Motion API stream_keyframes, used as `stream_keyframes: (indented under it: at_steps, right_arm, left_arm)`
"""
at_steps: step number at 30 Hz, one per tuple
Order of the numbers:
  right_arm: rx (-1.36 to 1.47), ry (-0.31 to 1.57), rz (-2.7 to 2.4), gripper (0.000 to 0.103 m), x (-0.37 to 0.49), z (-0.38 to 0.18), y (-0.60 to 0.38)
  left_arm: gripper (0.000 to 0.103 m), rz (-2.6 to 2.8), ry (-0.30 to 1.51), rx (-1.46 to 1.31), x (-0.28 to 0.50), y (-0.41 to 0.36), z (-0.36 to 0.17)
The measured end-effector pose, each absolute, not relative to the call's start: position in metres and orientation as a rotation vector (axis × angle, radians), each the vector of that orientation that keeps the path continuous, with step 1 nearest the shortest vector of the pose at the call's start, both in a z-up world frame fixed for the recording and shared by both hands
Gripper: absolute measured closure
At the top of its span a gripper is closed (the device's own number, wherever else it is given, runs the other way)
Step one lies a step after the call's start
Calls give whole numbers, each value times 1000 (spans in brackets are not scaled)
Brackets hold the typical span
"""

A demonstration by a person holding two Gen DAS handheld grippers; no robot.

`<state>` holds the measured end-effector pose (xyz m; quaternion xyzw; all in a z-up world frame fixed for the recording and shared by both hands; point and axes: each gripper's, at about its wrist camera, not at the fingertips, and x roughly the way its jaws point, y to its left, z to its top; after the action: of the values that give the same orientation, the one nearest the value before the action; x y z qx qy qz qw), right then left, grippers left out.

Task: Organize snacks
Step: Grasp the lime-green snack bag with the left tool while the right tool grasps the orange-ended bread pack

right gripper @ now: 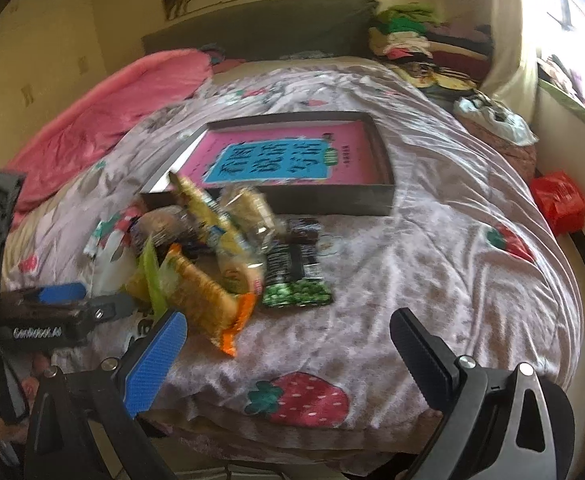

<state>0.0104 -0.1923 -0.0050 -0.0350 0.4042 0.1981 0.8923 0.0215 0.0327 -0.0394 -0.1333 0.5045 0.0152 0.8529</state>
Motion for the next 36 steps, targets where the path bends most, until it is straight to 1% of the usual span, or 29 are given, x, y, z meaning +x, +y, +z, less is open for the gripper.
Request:
stream_keyframes:
  at_steps: [4,9,10,11,12,14,15,16,17,18,20,22,24,28,29,31,34,36]
  right_arm:
    - [-187,833,458,1,7,-8,-173]
    - [-367,765,504,3,0,-12,-146]
    - [-392,756,512,6,0,-13,-142]
    - [-424,744,523,10,-1,-15,-137]
    - [-462,731,529,11,-2,-17,-131]
    - [-530,711,547,19,-4,-22,-120]
    - [-557,707,561,20,-3,-24,-115]
    - [-577,701,573,24,-2,-27,-111]
    - [-590,693,576,29,-1,-28,-107]
    - [-613,684,581,31,-1,-30,-103]
    - [-647,663,592,37,0,-33,-97]
    - [-680,642,603,40,1,-36,-90]
    - [-704,642,623,42,3,-40,-85]
    - [-742,646,632,47,5,-50,-76]
    - [-738,654,639,53,7,-51,-75]
    - [-708,691,652,57,12,-52,-76]
    - [-675,705,670,61,13,-51,-80]
    - [-594,738,695,65,18,-46,-87]
  left_arm:
    - [8,3,1061,-289,28,32,-41]
    - [13,-29,1062,-297,36,31,-44]
    - [14,-30,1063,-295,37,30,-45]
    - [17,-32,1066,-294,38,30,-45]
    - [20,-36,1068,-297,39,31,-47]
    - [24,-40,1074,-300,41,33,-49]
    - [24,-44,1073,-300,42,33,-49]
    - [24,-48,1072,-298,42,33,-50]
    - [28,-51,1072,-296,42,32,-50]
    - [31,-56,1070,-295,43,32,-49]
    - [34,-67,1070,-299,44,33,-50]
    - [36,-75,1072,-306,46,32,-51]
    - [43,-81,1074,-313,47,33,-51]
    - [48,-93,1082,-314,51,31,-54]
    - [49,-96,1088,-318,53,31,-55]
    - [52,-102,1093,-324,55,30,-57]
    - [58,-121,1088,-326,55,30,-57]
    - [61,-135,1083,-343,54,31,-57]
